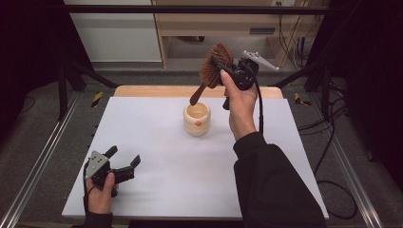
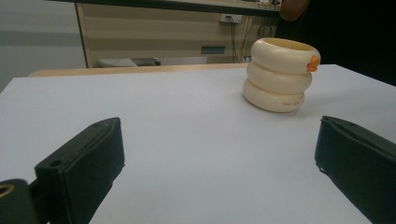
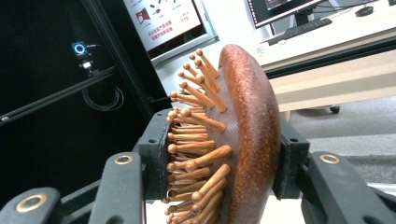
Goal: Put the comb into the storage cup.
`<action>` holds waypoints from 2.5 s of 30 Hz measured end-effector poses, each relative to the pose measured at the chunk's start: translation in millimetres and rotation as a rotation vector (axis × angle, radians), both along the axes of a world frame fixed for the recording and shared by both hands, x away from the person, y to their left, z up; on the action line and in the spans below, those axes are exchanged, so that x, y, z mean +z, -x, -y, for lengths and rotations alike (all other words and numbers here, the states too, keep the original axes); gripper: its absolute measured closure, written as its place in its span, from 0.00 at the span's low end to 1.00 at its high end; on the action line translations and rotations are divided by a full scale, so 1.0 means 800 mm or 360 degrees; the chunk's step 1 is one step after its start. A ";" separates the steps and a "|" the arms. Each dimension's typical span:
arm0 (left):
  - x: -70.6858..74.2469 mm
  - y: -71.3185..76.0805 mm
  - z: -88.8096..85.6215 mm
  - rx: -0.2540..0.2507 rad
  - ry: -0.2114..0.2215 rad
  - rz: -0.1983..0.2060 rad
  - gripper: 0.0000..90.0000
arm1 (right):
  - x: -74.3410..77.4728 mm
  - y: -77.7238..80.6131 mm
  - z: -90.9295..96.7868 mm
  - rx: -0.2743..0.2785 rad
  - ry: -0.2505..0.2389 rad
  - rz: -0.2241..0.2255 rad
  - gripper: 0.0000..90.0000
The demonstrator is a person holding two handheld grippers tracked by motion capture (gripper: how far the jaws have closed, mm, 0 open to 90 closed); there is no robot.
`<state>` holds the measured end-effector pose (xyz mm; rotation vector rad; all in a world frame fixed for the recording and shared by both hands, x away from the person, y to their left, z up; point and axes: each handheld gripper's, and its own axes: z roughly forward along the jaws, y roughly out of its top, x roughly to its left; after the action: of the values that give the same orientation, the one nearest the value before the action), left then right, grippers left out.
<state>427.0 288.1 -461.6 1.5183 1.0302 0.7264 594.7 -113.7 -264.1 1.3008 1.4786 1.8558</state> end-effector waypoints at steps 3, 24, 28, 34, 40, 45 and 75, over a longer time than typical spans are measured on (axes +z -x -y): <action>0.000 0.000 0.000 -0.0003 -0.0002 0.0000 0.02 | 0.000 0.001 0.000 0.0002 0.0017 -0.0002 0.55; -0.001 0.000 0.003 -0.0020 -0.0027 0.0003 0.02 | -0.012 -0.002 0.003 0.0012 0.0077 -0.0054 0.55; -0.001 -0.001 0.003 -0.0020 -0.0023 0.0003 0.02 | -0.017 -0.004 0.003 0.0011 0.0096 -0.0067 0.55; -0.001 0.000 0.003 -0.0023 -0.0027 0.0004 0.02 | -0.026 -0.007 0.000 0.0015 0.0120 -0.0090 0.55; 0.000 0.000 0.003 -0.0027 -0.0027 0.0013 0.02 | -0.039 -0.007 -0.003 0.0027 0.0113 -0.0135 0.55; 0.000 0.000 0.003 -0.0026 -0.0027 0.0014 0.02 | -0.043 -0.010 -0.004 0.0021 0.0121 -0.0142 0.55; 0.001 0.002 0.002 -0.0024 -0.0025 0.0031 0.02 | -0.070 -0.015 -0.015 0.0036 0.0148 -0.0166 0.55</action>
<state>425.8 286.3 -460.8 1.5284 0.9992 0.7389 606.8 -101.3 -320.2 1.3600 1.6190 1.7347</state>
